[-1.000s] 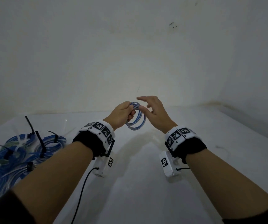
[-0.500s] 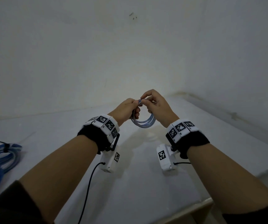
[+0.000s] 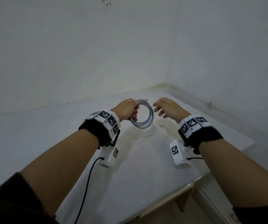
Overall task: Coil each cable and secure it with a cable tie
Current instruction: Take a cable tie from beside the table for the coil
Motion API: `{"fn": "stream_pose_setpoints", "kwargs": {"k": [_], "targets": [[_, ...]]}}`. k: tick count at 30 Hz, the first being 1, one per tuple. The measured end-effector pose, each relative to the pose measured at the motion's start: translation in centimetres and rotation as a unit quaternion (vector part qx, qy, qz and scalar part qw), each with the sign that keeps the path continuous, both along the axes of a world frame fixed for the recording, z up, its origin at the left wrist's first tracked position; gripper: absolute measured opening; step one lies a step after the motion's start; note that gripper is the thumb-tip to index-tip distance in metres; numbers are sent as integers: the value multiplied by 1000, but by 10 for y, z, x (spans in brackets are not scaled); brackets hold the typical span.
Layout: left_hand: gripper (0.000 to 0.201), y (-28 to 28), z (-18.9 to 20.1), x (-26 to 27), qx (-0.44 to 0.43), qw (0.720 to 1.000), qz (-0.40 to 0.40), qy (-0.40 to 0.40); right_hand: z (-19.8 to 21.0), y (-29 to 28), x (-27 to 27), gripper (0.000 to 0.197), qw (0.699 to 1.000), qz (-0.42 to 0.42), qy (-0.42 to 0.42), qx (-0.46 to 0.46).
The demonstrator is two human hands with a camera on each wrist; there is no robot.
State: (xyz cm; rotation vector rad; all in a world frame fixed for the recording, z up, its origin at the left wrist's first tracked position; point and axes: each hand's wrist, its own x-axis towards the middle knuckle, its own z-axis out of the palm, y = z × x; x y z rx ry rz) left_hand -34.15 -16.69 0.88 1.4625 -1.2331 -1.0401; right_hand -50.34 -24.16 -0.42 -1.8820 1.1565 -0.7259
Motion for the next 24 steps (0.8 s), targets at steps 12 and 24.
{"fn": "stream_pose_setpoints", "kwargs": {"k": [12,24], "targets": [[33,-5,-7,-6,11,999,16,-30,-23,-11,-27,24,901,171,398,-3],[34,3,-7,23,5,995,96,-41,-2,-1,5,22,994,32,-32,-104]]}}
